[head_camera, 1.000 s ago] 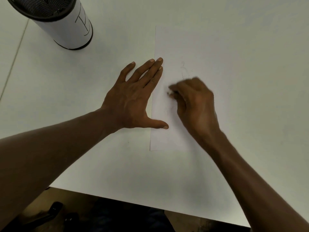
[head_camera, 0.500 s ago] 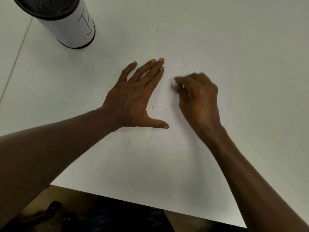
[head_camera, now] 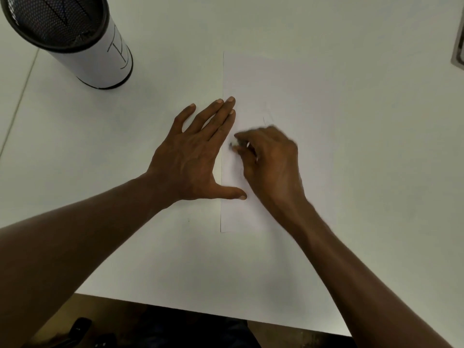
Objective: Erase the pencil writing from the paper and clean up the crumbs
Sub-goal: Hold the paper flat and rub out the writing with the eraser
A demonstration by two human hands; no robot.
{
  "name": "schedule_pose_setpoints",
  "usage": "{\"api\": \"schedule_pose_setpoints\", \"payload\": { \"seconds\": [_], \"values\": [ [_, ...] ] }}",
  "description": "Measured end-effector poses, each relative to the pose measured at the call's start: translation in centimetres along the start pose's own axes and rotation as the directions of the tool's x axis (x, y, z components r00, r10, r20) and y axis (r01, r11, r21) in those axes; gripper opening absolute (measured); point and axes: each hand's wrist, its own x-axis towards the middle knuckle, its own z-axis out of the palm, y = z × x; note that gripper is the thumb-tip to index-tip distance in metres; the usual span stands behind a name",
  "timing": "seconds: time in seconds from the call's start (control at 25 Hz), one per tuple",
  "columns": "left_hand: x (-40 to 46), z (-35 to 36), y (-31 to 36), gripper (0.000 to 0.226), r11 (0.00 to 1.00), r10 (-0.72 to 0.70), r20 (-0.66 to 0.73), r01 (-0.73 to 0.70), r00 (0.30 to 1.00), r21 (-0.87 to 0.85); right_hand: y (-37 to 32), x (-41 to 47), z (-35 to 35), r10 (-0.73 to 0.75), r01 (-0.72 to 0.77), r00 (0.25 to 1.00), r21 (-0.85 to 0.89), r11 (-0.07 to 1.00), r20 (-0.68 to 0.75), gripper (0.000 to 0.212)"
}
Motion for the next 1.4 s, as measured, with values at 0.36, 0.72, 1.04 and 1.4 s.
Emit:
{"api": "schedule_pose_setpoints", "payload": {
  "seconds": [0.36,0.72,1.04,1.4],
  "values": [
    [-0.2,-0.1,0.0,0.138,1.000,-0.014,0.007,0.014,1.000,0.006,-0.5,-1.2,-0.9,0.040,-0.040,0.999,0.016,0.999,0.007,0.005],
    [-0.2,-0.2,0.1,0.137,1.000,-0.010,0.009,0.010,1.000,0.001,-1.3,-3.3,-1.4,0.072,-0.071,0.997,-0.007,0.997,0.033,0.009],
    [0.0,-0.1,0.1,0.138,1.000,-0.014,0.011,0.013,1.000,0.015,-0.6,-4.1,-2.2,0.098,-0.098,0.993,0.003,0.995,0.071,0.012],
    [0.0,-0.1,0.1,0.141,1.000,-0.013,0.022,0.013,1.000,0.023,-0.5,-4.8,-2.2,0.094,-0.096,0.993,0.025,0.995,0.075,0.012]
  ]
}}
